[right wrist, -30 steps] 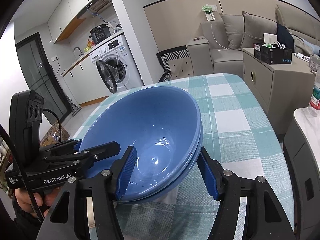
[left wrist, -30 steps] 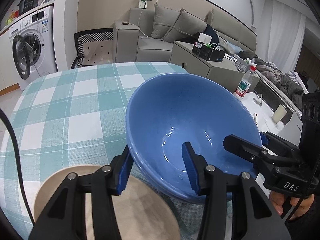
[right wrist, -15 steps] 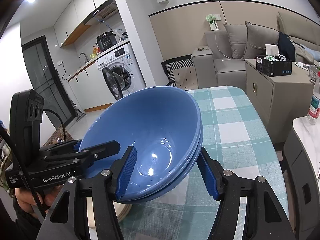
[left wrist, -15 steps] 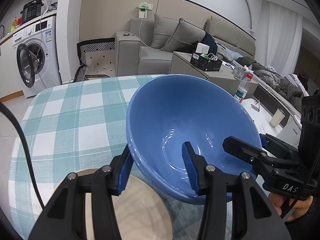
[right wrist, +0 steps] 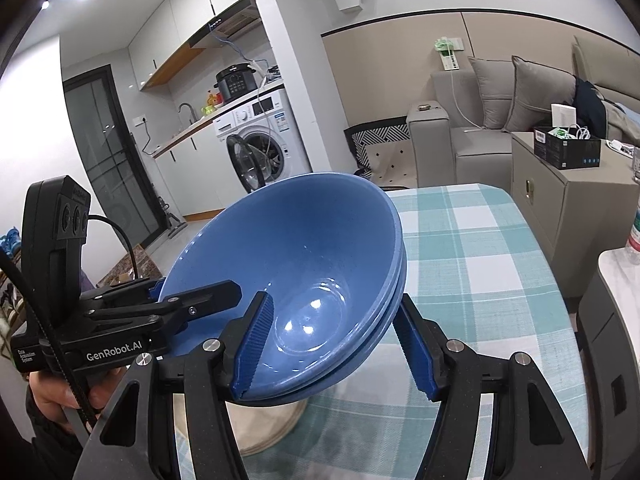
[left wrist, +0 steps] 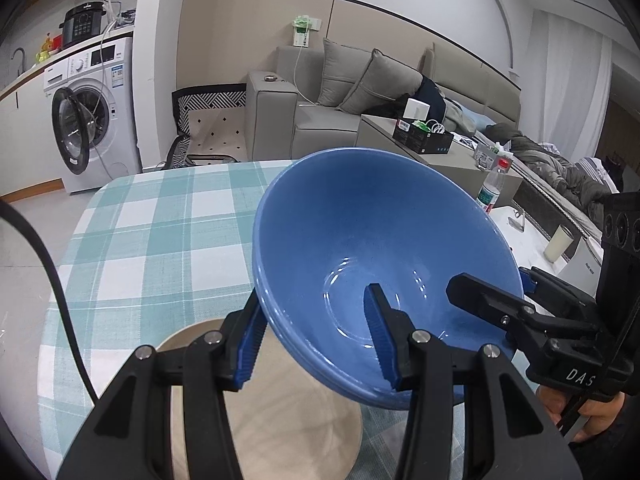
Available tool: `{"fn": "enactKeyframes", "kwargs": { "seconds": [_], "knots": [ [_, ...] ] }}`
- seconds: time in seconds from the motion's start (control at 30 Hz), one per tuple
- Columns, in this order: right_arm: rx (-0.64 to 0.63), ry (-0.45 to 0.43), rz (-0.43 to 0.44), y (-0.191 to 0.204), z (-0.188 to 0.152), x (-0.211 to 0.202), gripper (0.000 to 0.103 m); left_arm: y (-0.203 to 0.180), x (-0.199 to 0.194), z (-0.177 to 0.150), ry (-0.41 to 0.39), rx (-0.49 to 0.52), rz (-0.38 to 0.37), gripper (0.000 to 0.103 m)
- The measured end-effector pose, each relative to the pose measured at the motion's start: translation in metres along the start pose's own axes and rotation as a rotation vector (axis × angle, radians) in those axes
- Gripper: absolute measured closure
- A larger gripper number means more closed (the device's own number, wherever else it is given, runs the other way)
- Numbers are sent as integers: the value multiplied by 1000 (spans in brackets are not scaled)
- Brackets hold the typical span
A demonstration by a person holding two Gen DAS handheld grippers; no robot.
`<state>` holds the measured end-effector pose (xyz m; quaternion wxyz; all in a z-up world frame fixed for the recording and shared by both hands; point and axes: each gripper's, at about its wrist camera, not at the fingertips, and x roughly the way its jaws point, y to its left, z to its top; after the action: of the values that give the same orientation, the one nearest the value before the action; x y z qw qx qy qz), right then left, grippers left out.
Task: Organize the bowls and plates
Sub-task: 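Lift the nested blue bowls with both tools and carry them over the beige plates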
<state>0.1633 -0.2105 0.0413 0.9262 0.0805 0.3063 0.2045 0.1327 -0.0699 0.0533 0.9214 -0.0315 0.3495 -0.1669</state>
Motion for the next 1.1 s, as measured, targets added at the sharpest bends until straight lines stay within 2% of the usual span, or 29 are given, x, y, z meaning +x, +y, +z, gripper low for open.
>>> {"fn": "enactKeyframes", "kwargs": {
  "seconds": [0.53,1.1],
  "knots": [
    [-39,25,70,48,-8,3,39,28,-37,-23,-12,-50,69,55],
    [-56,93,149,75,-27,38,39,65,-43,-46,-19,-111,129,55]
  ]
}}
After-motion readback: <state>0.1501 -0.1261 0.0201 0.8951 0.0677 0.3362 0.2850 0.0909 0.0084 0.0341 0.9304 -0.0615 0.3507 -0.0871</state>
